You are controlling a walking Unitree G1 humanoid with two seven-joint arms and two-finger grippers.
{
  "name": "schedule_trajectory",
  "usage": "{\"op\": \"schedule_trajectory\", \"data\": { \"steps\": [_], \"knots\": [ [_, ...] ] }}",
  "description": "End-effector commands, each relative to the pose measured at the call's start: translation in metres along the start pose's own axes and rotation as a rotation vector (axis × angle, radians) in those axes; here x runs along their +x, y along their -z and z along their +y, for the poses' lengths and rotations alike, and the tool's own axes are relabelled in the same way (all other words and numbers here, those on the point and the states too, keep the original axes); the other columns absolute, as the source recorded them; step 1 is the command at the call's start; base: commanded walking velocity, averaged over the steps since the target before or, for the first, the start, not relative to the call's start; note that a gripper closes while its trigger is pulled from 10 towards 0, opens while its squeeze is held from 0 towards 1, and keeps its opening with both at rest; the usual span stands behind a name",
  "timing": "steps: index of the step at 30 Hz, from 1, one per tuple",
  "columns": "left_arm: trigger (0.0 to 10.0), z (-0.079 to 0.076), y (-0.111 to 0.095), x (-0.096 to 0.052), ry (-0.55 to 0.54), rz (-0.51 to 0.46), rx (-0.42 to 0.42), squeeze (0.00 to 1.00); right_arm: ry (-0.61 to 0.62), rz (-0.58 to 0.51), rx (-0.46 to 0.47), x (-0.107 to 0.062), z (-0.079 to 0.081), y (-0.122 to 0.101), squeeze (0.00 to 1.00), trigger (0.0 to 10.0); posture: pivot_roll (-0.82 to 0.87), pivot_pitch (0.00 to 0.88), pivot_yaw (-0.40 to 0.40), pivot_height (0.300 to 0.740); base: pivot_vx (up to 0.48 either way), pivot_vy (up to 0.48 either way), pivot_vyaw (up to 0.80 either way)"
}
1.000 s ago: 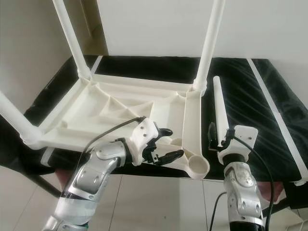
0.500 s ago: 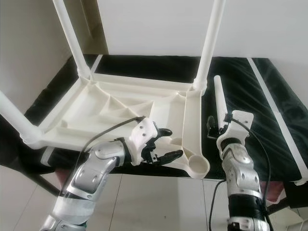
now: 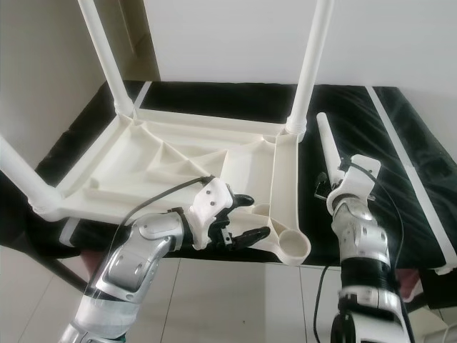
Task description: Building children table
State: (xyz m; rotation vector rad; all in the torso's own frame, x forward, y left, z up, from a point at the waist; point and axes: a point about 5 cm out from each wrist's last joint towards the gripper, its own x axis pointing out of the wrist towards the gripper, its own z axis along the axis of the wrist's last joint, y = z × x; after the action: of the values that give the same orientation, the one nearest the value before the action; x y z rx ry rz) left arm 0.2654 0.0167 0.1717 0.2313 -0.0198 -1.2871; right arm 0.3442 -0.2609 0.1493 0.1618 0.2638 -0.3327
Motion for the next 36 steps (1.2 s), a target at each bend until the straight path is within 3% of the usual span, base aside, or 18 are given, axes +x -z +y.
{"op": "schedule_trajectory", "data": {
  "steps": [1,8,18,25,27,31,36],
  "knots": [
    [10.0,0.001,0.000,0.001,-0.074,-0.002,-0.010,0.00,0.013,0.089,-0.022,0.004,-0.002,0.013,0.00,10.0,0.01,0.080,0.022,0.740,0.000,0.000,0.00],
    [10.0,0.000,-0.001,0.001,-0.072,-0.001,-0.013,0.00,-0.001,0.146,-0.011,0.009,-0.003,0.007,0.00,10.0,0.01,0.080,0.019,0.740,0.000,0.000,0.00],
    [10.0,-0.003,0.001,-0.001,-0.070,0.004,-0.019,0.00,-0.056,0.297,-0.017,0.011,-0.017,0.005,0.00,10.0,0.01,0.078,0.009,0.740,0.000,0.000,0.00],
    [10.0,-0.003,0.000,-0.002,-0.077,0.008,-0.019,0.00,-0.130,0.477,-0.085,0.007,-0.032,0.016,0.00,10.0,0.02,0.072,0.005,0.740,0.000,0.000,0.00],
    [10.0,-0.003,0.000,-0.002,-0.078,0.008,-0.018,0.00,-0.146,0.502,-0.069,0.006,-0.032,0.017,0.00,10.0,0.02,0.072,0.005,0.740,0.000,0.000,0.00],
    [10.0,-0.001,-0.001,-0.003,-0.089,0.007,-0.017,0.00,-0.157,0.504,-0.162,0.007,-0.034,0.014,0.00,10.0,0.02,0.069,0.002,0.740,0.000,0.000,0.00],
    [10.0,-0.002,-0.002,-0.002,-0.090,0.005,-0.019,0.00,-0.171,0.546,-0.182,0.007,-0.033,0.015,0.00,10.0,0.02,0.071,0.003,0.740,0.000,0.000,0.00]
  ]
}}
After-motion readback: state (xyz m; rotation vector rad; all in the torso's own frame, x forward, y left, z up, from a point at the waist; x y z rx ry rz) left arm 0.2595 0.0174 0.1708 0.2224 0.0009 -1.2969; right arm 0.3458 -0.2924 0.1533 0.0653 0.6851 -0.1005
